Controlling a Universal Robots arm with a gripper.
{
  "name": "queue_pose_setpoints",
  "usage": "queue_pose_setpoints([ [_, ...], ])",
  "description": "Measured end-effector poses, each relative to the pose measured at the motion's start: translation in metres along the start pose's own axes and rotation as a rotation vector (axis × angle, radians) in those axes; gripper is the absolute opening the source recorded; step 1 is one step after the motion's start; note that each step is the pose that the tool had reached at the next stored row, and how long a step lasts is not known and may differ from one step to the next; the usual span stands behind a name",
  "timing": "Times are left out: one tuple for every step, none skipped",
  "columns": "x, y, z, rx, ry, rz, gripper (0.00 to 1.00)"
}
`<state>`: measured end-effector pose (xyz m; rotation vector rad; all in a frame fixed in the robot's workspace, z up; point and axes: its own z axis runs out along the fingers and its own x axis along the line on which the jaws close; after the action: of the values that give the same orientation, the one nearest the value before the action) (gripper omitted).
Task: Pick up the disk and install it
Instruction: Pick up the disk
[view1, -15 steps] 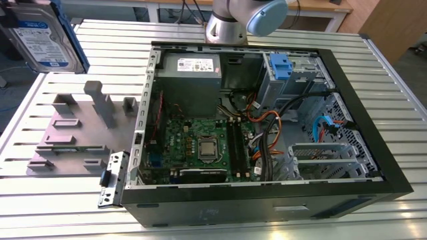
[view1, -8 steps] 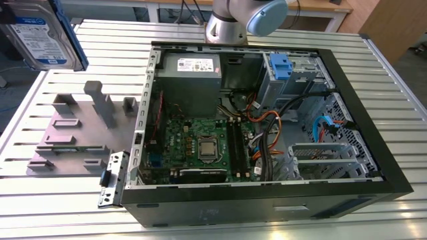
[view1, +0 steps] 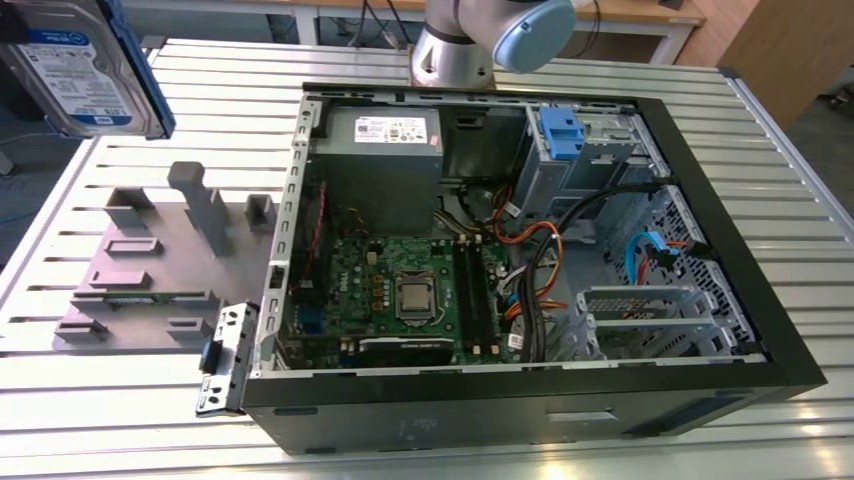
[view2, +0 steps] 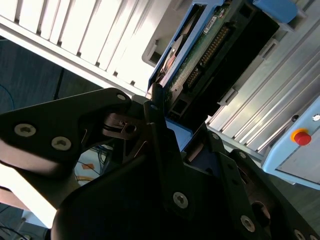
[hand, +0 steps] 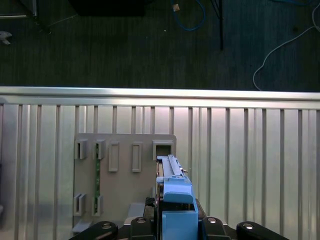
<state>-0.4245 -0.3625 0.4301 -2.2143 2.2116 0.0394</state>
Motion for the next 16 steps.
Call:
queue_pose_setpoints([
  [0.0000,0.0000,-0.0003,-0.0001,0.0001,0.000,0.37],
  [0.0000,0.0000,-0.0006,-0.0001,0.0001,0.000,0.37],
  [0.0000,0.0000,-0.0008,0.0000,0.0000,0.000,0.37],
  [0.0000,0.0000,-0.0009,0.0001,0.0000,0.000,0.37],
  [0.0000,0.0000,-0.0012,0.0000,0.0000,0.000,0.37],
  [-0.0001,0.0000,-0.0014,0.0000,0.0000,0.000,0.37],
  [0.0000,0.0000,-0.0017,0.0000,0.0000,0.000,0.37],
  [-0.0001,0.0000,-0.0020,0.0000,0.0001,0.000,0.37],
  [-0.0001,0.0000,-0.0023,0.0000,0.0000,0.000,0.37],
  [-0.0001,0.0000,-0.0026,0.0000,0.0000,0.000,0.37],
  [-0.0001,0.0000,-0.0029,-0.0001,0.0001,0.000,0.37],
  [-0.0001,0.0000,-0.0032,0.0000,0.0000,0.000,0.37],
  [-0.0001,0.0000,-0.0036,0.0000,0.0000,0.000,0.37],
  [-0.0001,0.0000,-0.0039,0.0000,0.0000,0.000,0.37],
  [-0.0001,0.0000,-0.0043,0.0001,0.0000,0.000,0.37],
  [-0.0001,0.0001,-0.0047,0.0000,0.0000,0.000,0.37],
])
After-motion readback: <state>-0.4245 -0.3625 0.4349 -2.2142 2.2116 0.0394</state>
